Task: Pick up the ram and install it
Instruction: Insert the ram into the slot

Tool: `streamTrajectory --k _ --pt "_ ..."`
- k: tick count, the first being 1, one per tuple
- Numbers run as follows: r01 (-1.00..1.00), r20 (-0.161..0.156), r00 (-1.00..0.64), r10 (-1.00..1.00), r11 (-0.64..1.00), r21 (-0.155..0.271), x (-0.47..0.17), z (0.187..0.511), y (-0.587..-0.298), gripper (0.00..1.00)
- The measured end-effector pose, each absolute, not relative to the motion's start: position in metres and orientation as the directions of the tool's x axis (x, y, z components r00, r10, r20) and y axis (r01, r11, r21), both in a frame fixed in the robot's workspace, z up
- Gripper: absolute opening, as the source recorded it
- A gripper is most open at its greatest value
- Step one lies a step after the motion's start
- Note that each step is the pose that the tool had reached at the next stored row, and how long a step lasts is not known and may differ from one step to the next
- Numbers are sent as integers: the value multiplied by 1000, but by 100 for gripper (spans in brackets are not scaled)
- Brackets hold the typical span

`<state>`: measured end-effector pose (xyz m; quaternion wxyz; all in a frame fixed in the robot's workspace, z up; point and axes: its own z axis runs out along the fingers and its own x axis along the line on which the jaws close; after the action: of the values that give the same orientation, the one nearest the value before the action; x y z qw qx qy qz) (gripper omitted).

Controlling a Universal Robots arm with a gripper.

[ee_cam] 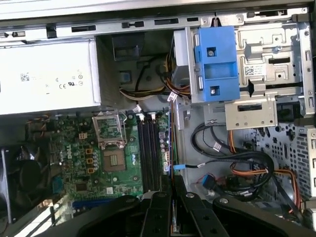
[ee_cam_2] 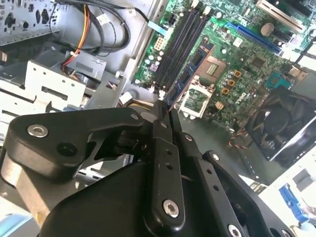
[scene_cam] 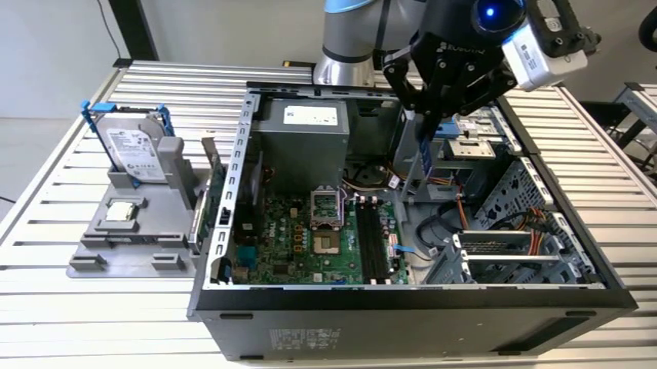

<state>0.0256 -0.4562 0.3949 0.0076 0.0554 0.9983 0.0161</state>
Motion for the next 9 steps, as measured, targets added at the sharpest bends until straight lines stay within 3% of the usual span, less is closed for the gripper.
streamTrajectory --k 9 --pt "108 -14 -994 109 994 29 26 391 -456 0"
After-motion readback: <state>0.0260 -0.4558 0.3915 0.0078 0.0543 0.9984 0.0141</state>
